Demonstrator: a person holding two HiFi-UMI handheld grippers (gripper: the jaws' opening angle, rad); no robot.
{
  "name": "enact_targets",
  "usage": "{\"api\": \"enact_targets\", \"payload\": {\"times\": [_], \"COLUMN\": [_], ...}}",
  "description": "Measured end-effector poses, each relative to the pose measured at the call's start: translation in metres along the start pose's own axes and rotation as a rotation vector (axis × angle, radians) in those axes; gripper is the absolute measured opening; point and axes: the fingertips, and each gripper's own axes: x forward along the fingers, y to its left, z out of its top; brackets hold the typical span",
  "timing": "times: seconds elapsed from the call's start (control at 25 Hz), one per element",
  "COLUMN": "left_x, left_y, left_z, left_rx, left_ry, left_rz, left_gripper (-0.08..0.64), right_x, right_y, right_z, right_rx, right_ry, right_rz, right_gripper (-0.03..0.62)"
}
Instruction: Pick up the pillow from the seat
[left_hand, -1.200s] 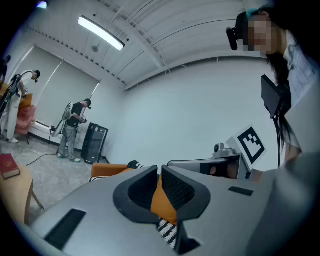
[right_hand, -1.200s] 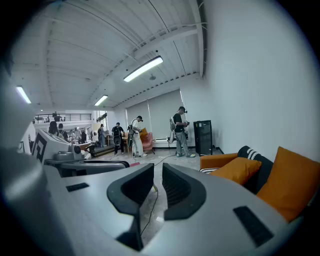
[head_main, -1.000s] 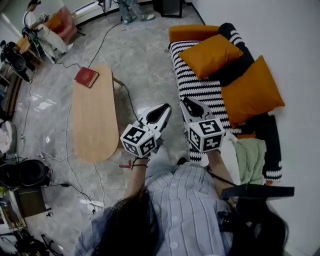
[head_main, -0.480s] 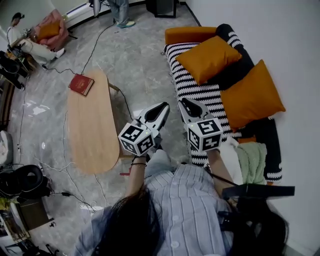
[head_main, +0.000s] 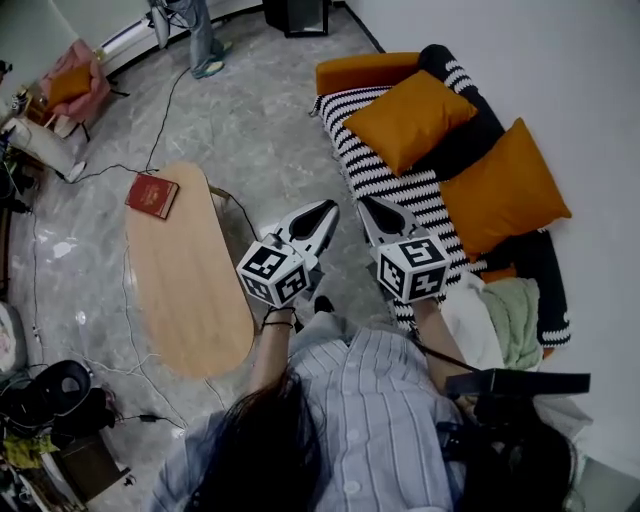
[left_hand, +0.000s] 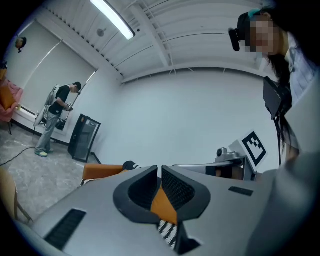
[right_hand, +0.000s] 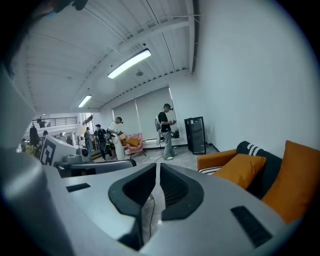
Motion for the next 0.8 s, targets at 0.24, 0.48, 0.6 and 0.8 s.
{"api": "enact_targets", "payload": {"times": [0.24, 0.48, 0.6, 0.8], "left_x": [-0.001, -0.006, -0.003, 0.011], "left_y": [0.021, 0.038, 0.046, 0.058], "left_z": [-0.011, -0.02, -0.022, -0.026], "left_rx": [-0.031, -0.066, -0.088, -0.117], "left_ry": [0.041, 0.059, 0.061, 0.063], "left_rz": [-0.055, -0.066, -0.069, -0.073], "left_gripper": [0.015, 0.015, 0.015, 0.015], "right_x": [0.018, 0.03, 0.037, 0.051], "right_y": [-0.003, -0.003, -0.005, -0.018], "right_z": [-0.011, -0.025, -0.027, -0.03], "right_rx": [0.053, 0.068, 0.075, 0.082], "right_ry": [0.013, 0.049, 0.063, 0.085], "right_rz": [-0.072, -0.098, -0.105, -0.112], "right_gripper": [0.034, 0.034, 0.034, 0.032]}}
